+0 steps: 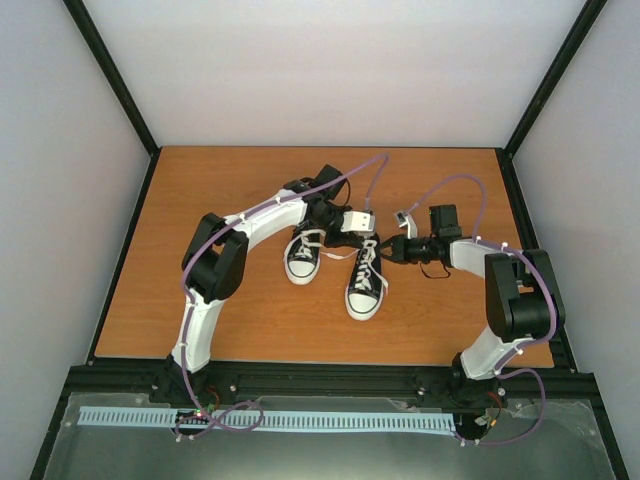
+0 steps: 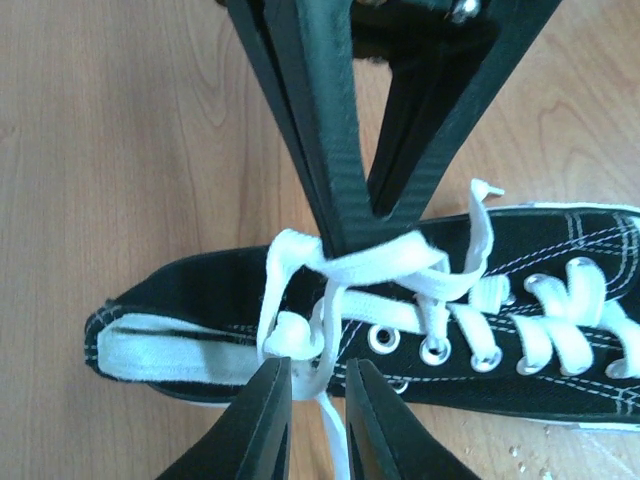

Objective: Tie the shoes
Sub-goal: Cross the shoelace with the shoelace.

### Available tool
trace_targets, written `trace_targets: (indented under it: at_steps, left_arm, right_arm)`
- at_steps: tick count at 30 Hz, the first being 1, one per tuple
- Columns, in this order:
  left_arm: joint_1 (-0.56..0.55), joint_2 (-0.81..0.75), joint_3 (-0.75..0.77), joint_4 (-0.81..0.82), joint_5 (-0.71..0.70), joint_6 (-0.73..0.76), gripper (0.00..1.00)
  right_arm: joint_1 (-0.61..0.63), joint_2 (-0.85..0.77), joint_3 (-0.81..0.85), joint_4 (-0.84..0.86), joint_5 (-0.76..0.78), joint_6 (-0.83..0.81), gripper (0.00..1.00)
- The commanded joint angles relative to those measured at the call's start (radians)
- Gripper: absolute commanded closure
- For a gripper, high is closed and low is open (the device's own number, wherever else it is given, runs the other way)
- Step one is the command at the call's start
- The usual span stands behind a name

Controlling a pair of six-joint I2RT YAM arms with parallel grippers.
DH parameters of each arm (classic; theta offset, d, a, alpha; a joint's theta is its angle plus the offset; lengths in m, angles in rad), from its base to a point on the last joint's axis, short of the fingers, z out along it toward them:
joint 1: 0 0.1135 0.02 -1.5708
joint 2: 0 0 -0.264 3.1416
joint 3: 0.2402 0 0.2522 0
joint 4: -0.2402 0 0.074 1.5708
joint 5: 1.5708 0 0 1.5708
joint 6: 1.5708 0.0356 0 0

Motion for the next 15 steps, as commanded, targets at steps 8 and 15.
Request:
trace_targets:
  at_steps: [8, 15]
  left_arm:
    - [-0.006, -0.004, -0.026, 0.078, 0.011, -0.034, 0.75]
    - [-0.006, 0.000, -0.022, 0.093, 0.071, -0.067, 0.71]
  right_arm:
    - [0.010, 0.027, 0.004, 0.020, -0.009, -0.010, 0.97]
    - [0.018, 0.033, 0.004, 0.016, -0.006, -0.012, 0.97]
